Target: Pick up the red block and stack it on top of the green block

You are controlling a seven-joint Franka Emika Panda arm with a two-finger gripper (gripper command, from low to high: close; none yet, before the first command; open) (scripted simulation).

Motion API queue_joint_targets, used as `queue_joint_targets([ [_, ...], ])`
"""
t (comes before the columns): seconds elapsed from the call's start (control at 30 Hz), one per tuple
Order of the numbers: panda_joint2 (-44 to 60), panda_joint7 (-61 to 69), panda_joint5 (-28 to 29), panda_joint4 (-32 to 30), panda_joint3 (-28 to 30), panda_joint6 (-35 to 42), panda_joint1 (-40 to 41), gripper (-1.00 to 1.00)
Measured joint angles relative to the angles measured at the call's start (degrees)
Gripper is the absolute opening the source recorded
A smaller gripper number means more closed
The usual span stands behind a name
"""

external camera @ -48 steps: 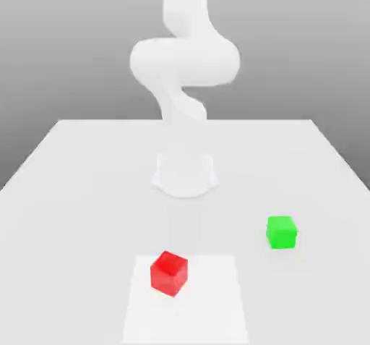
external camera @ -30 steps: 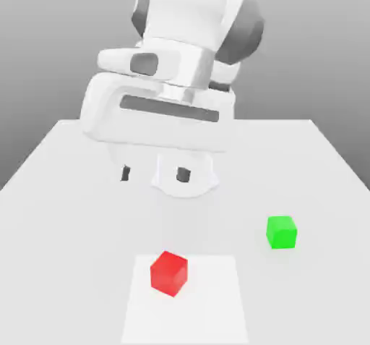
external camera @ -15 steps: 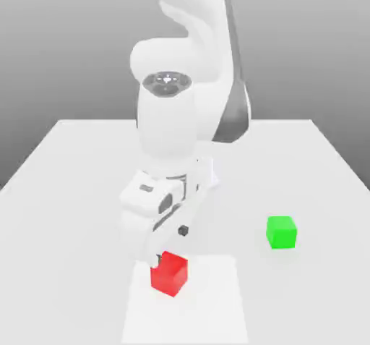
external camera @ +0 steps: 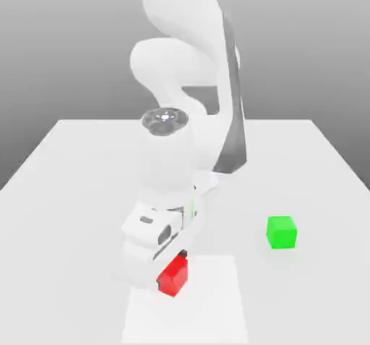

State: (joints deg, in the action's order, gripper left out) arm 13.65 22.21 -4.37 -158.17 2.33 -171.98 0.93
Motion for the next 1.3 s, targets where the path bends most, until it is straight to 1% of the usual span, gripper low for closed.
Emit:
queue_joint_targets([
  [0.2,0.2,0.0,0.0,0.0,-0.1,-0.1,0.1,-1.0],
  [0.5,-7.7,-1.6,1.7,-0.3,1.0,6.6,-0.6,-1.0],
  [0.8,-13.7,-3.3,4.3,-2.0,1.3,11.8,-0.3,-1.0],
  [0.9,-14.8,-9.8,6.0,-2.8,-0.5,12.8,-0.3,-1.0],
  [1.07,-16.7,-22.5,8.1,-4.2,-3.7,14.3,-5.0,-1.0],
  [1.3,-19.9,-38.7,8.1,-6.3,-8.9,16.0,-8.5,-1.0],
])
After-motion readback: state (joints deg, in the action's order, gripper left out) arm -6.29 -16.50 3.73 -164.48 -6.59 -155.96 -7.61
